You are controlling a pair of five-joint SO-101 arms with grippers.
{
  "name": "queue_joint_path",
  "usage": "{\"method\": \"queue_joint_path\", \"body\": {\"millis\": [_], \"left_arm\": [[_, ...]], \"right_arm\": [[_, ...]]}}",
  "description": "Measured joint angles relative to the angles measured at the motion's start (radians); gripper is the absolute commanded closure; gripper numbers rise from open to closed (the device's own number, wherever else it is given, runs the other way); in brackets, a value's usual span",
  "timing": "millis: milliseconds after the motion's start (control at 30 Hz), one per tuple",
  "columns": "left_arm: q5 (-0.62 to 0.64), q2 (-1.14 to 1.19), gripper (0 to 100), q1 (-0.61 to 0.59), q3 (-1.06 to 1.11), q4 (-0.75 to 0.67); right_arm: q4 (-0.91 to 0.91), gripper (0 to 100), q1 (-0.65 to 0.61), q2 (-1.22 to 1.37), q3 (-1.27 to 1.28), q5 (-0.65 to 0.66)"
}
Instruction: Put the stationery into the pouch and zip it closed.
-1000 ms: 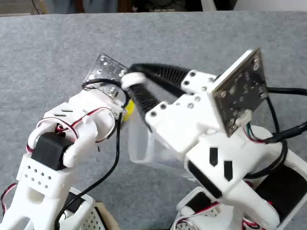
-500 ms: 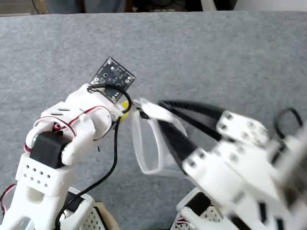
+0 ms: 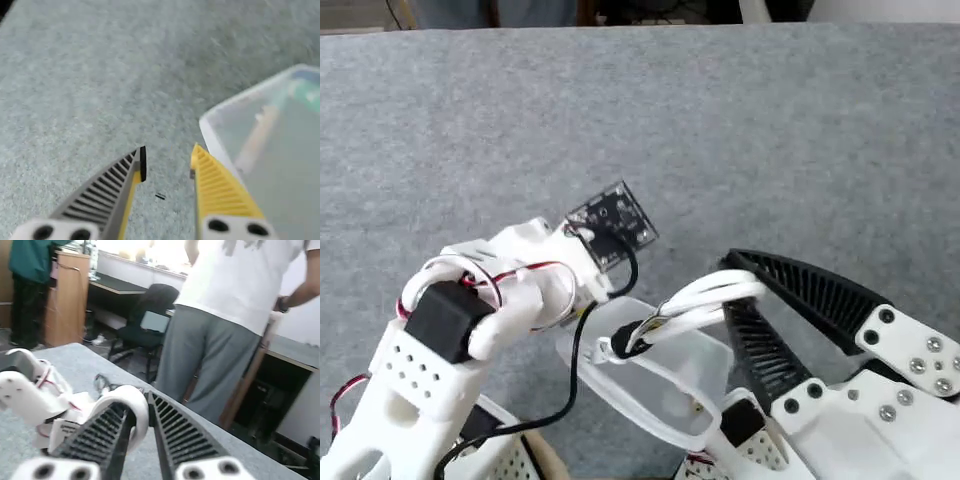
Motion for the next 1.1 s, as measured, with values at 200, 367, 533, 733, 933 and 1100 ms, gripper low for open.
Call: {"method": "queue_joint_path", "body": {"millis": [200,367,533,733,933,1100], "left_arm": [[-0.107,-0.005,83,-0.097,-0.078,0.071],[-0.189,-0.018,83,-0.183,-0.146,0.072],[-0.262,-0.018,83,-0.242,-0.218,0.095],[-0.318,-0.018,83,-0.256,-0.242,0.244],[-0.319,-0.054,83,-0.273,-0.207,0.253],[-0.319,-0.074,83,-0.23,-0.15,0.253]], "right_arm": [[0.0,98.6,0.049,-0.002,0.0,0.0],[0.0,98.6,0.112,-0.002,0.0,0.0],[0.0,98.6,0.13,-0.003,0.0,0.0],[0.0,98.6,0.13,-0.005,0.0,0.0],[0.0,98.6,0.149,-0.005,0.0,0.0],[-0.068,98.6,0.216,-0.005,0.057,0.0]]}}
